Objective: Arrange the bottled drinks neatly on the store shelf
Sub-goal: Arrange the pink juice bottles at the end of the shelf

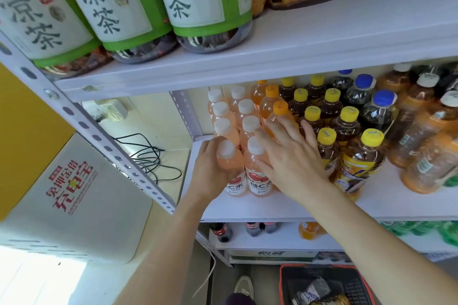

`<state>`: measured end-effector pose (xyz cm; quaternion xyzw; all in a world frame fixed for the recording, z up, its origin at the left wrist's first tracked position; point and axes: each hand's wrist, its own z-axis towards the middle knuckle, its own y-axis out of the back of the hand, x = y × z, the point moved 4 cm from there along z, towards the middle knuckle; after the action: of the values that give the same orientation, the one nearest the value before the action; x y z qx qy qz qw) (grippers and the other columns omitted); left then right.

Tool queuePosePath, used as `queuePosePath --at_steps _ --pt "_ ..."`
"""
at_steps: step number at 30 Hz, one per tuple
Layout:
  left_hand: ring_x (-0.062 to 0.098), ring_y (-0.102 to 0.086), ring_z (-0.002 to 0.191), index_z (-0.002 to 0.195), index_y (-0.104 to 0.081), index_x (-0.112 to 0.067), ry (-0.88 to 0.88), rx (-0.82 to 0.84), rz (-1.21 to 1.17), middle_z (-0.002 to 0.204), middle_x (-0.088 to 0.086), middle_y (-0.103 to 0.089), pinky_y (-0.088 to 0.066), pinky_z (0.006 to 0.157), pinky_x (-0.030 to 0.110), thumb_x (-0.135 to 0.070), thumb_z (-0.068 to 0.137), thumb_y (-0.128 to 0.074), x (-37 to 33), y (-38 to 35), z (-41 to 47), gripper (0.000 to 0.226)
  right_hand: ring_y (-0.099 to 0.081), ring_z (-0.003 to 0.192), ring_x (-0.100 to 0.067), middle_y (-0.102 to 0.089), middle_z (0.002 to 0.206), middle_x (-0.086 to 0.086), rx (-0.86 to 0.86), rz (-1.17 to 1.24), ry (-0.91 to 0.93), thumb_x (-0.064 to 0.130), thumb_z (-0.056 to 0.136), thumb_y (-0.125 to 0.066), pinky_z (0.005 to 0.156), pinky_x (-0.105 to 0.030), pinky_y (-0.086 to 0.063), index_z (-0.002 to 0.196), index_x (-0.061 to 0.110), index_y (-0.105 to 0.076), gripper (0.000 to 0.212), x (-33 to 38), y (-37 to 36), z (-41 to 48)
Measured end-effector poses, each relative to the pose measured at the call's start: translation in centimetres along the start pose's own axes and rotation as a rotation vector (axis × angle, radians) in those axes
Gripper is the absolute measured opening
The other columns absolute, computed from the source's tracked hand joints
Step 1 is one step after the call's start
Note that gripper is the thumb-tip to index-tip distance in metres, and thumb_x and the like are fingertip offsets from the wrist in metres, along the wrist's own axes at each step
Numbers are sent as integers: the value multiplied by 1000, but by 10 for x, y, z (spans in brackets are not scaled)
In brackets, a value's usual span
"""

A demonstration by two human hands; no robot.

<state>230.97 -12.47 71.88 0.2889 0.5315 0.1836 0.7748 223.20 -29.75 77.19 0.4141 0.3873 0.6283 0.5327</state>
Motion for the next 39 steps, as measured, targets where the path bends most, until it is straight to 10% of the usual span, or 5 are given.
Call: queuePosePath --at_steps 8,14,29,35,39 --pt "11 -51 123 137 -43 -37 341 15 -467 135 -6 -50 -47 93 29 -65 74 -66 11 6 9 73 -25 145 -34 -37 153 -15 25 -2 3 45 83 -68 113 -54 -30 143 27 -46 66 -4 -11 1" --pt "13 -26 142 157 -18 -25 446 100 -411 162 -3 -21 -23 118 44 -51 101 -40 18 7 84 65 -32 139 -39 -38 150 -20 -209 3 -125 42 86 -63 109 -58 -33 147 20 -40 69 -28 2 -15" --pt "27 -50 127 143 -43 -24 622 162 -548 146 8 -47 -39 108 48 -48 99 -44 35 -9 121 50 -29 140 -35 -42 147 -13 -241 6 -389 49 82 -68 97 -56 -33 139 21 -47 67 -70 7 -49" --pt "19 -56 117 125 -63 -14 -74 -257 -5 129 3 -63 -39 98 25 -23 97 -49 -43 13 65 33 -36 133 -47 -31 150 -25 -272 205 -570 28 90 -66 101 -62 -40 146 14 -36 66 -105 10 -55" --pt "21 -51 120 134 -58 -22 -423 31 226 134 4 -60 -37 96 24 -43 95 -51 -100 -27 17 45 -48 126 -40 -37 148 -17 -263 271 -584 21 92 -63 93 -53 -46 146 19 -34 61 -120 11 -52"
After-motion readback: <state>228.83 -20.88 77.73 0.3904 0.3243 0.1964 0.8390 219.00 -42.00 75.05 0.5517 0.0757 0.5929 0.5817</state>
